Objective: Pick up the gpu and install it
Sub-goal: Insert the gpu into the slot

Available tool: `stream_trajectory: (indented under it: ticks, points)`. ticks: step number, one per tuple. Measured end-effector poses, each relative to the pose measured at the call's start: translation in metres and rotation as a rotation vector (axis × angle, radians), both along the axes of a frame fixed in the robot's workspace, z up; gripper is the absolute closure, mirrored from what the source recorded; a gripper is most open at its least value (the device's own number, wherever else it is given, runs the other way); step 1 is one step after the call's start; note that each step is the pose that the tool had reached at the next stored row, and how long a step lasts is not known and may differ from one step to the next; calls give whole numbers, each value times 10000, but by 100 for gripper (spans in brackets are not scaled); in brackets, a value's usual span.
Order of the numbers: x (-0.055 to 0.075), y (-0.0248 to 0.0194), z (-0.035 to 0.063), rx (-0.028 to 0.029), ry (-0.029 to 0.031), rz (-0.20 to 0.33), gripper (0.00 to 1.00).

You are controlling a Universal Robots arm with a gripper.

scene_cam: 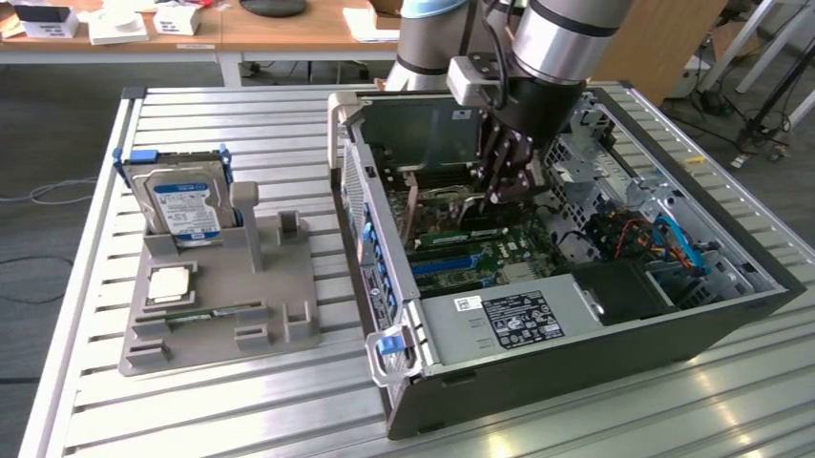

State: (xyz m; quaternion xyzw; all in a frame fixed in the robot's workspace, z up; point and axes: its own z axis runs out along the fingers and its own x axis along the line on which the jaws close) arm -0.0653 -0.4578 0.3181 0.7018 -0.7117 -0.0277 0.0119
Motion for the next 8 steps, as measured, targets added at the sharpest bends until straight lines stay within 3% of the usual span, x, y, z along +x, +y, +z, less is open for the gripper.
stream_trajectory:
  ticks: [8]
  points:
    - [-3, 0, -85, 1, 0, 36, 73]
